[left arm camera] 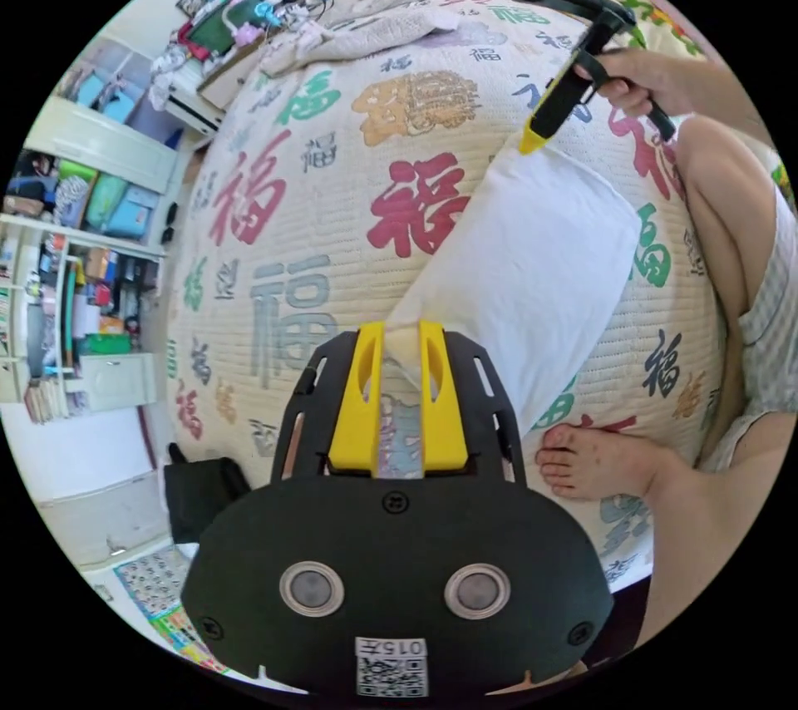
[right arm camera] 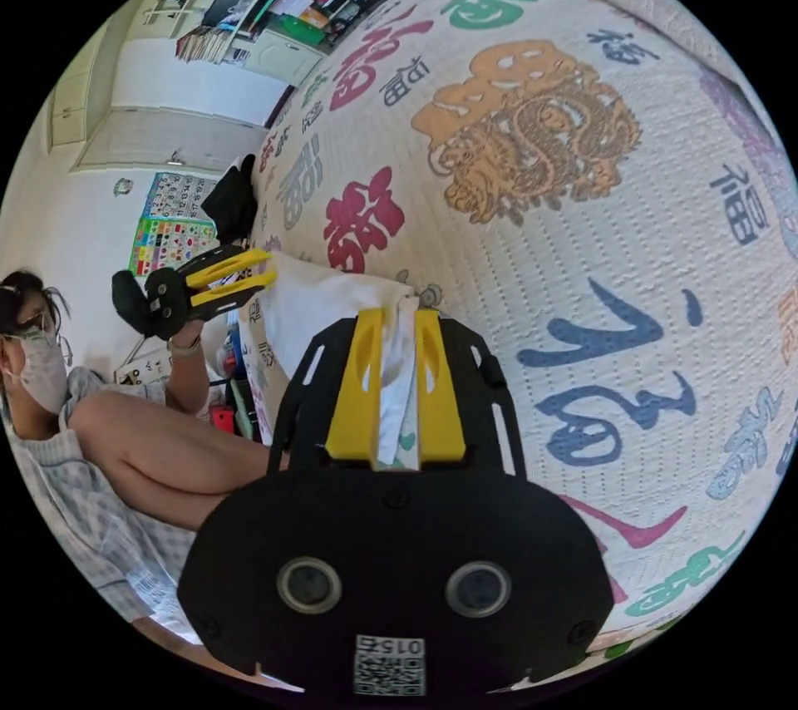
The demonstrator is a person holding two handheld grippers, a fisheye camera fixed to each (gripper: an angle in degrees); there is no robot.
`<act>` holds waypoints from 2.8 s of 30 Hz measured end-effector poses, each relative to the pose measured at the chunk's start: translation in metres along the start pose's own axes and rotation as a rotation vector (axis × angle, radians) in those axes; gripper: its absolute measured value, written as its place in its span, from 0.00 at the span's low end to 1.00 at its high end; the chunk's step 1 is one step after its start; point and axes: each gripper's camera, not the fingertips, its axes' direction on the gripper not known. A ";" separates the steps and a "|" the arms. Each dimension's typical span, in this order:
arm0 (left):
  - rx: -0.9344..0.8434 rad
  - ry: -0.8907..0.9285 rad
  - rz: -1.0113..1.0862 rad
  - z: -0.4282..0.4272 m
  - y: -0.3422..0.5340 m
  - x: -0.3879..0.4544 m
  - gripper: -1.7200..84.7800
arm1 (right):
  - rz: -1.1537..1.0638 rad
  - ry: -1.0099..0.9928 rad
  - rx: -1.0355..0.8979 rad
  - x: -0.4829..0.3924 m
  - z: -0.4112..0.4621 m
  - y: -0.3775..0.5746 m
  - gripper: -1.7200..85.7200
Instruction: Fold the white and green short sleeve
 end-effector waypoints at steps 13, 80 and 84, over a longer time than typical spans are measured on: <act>-0.027 -0.103 0.072 0.012 0.035 -0.025 0.02 | 0.000 0.070 -0.022 0.029 0.007 -0.023 0.04; 0.765 1.006 -0.919 -0.117 0.726 -0.486 0.09 | -0.672 -0.654 -0.256 -0.330 0.364 -0.306 0.02; 0.800 0.871 -1.020 -0.160 0.798 -0.506 0.09 | -0.713 -0.707 -0.291 -0.407 0.415 -0.339 0.02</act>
